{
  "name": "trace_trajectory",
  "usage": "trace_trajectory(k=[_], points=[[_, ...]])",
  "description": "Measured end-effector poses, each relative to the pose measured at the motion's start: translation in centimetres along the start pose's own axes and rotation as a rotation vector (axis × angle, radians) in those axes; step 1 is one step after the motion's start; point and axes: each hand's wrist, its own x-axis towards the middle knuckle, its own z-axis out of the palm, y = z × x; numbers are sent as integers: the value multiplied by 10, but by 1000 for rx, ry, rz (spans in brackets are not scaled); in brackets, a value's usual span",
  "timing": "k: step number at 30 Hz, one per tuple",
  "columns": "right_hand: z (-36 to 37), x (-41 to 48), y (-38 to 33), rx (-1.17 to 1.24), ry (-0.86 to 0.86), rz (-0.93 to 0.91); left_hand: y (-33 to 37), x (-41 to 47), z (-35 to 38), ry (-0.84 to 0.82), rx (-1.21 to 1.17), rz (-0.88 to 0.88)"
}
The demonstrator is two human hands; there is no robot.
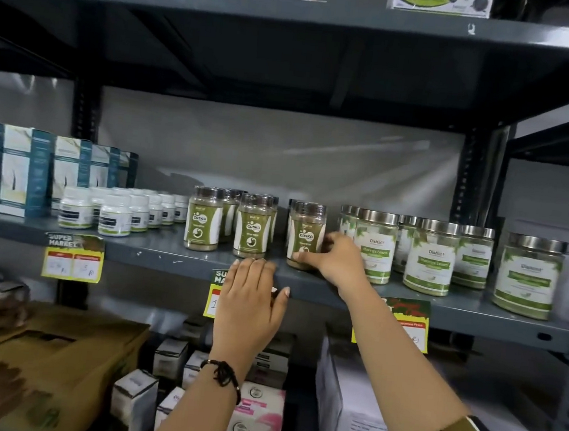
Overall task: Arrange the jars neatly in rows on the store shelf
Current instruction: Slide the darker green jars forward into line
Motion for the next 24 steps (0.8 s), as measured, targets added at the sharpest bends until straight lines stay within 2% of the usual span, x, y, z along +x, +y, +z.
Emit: trace_trajectory(k=[14, 24], points=[[5, 0, -8, -91, -80, 32, 0, 0, 1, 3, -7, -7], [4, -1, -10, -102, -67, 48, 0, 0, 0, -16, -3, -9]])
